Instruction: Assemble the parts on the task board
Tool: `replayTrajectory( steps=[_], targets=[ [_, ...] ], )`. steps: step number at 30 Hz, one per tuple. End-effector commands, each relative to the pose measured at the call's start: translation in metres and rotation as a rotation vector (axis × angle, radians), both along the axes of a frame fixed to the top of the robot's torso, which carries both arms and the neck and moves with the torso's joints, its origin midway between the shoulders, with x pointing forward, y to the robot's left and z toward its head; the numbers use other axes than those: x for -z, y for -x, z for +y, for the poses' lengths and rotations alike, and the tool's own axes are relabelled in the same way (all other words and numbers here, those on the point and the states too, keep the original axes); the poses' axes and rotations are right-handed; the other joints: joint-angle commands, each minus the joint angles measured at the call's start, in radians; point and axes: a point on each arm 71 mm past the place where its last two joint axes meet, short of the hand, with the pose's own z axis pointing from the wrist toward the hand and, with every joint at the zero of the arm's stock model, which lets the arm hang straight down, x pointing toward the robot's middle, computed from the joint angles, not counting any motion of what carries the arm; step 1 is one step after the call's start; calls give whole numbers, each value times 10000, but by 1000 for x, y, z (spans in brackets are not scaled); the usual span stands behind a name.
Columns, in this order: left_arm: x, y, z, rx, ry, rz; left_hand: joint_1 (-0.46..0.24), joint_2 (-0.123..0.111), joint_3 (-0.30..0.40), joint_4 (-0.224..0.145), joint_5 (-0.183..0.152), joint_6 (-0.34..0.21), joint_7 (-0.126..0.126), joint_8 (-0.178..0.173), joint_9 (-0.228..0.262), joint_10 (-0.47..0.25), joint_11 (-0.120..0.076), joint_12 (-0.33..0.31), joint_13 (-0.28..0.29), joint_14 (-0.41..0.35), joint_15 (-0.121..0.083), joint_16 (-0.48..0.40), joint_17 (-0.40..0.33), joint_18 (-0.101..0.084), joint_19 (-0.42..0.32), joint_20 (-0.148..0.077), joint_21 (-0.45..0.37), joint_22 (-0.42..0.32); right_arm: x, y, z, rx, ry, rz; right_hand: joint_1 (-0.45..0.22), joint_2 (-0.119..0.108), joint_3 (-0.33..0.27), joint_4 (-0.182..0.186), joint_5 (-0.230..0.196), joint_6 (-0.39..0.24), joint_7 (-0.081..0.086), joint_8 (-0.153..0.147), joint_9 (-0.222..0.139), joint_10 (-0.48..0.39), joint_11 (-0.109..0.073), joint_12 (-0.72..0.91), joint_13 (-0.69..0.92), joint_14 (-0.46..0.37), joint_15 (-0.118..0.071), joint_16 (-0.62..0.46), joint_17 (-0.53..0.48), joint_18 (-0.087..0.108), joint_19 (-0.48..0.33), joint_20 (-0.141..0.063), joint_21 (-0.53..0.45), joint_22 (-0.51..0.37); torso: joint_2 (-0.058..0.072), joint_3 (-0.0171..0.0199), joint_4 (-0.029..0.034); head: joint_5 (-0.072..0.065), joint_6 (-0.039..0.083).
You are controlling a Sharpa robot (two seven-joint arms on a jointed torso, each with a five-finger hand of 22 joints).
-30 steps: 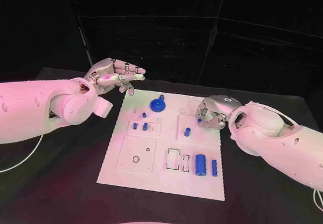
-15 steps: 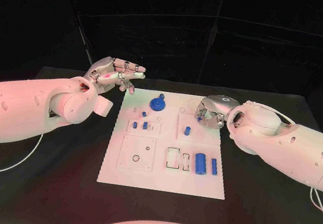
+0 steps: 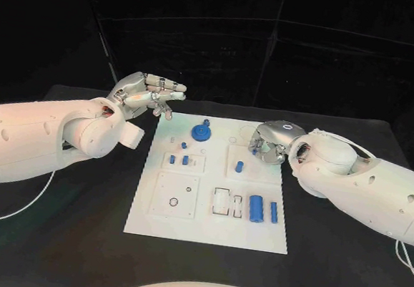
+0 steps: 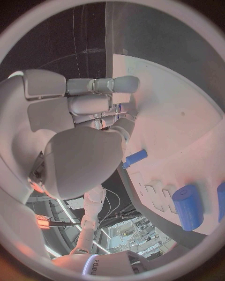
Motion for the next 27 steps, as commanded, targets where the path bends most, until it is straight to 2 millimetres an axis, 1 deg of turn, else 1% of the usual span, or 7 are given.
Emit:
replayTrajectory(
  steps=[1, 6, 11, 15, 27],
  targets=[
    [-1, 0, -1, 97, 134, -38, 11, 109, 10, -15, -18, -7, 71, 39, -15, -18, 59, 68, 8, -88, -10, -61, -8, 57, -82, -10, -33, -12, 2, 2, 0, 35, 51, -220, -121, -17, 113, -27, 9, 93, 22, -80, 7, 66, -7, 5, -10, 436, -70, 54, -27, -18, 72, 21, 88, 26, 3, -1, 4, -9, 7],
    [-1, 0, -1, 91, 132, -40, 13, 108, 9, -16, -18, -9, 73, 38, -15, -20, 60, 69, 7, -91, -9, -62, -12, 57, -83, -10, -35, -13, -2, 5, 2, -78, -244, -524, -209, -48, 153, -51, -9, 120, 23, -91, 8, 86, -8, -6, -22, 444, -69, 78, 1, -26, 86, 22, 127, 77, -1, 0, 3, -28, 15],
    [-1, 0, 0, 72, 124, -40, 17, 107, 9, -21, -18, -17, 79, 37, -16, -29, 65, 71, 7, -100, -7, -69, -27, 56, -86, -8, -41, -16, -5, 8, 2, -120, -507, -746, -367, -94, 190, -71, -76, 161, 14, -112, 8, 118, -18, -24, -42, 453, -70, 105, 24, -32, 98, 26, 171, 125, -5, -9, 12, -41, 27],
    [-1, 0, 1, 56, 118, -43, 17, 107, 9, -21, -18, -17, 79, 37, -16, -29, 65, 71, 7, -100, -7, -69, -27, 56, -86, -8, -41, -16, -7, 9, -1, -70, -684, -830, -515, -120, 195, -62, -187, 187, 4, -133, 8, 137, -26, -43, -61, 456, -71, 118, 28, -34, 97, 31, 188, 143, 0, -7, 12, -38, 40],
    [-1, -1, 4, -20, 83, -42, 25, 101, 7, -30, -19, -29, 87, 36, -18, -42, 72, 75, 6, -112, -2, -77, -45, 55, -91, -5, -50, -22, -12, 14, -8, 77, -942, -986, -641, -135, 196, -48, -301, 199, -5, -160, 6, 138, -30, -72, -83, 458, -73, 134, 38, -36, 97, 33, 197, 154, -2, -7, 7, -38, 47]
  ],
)
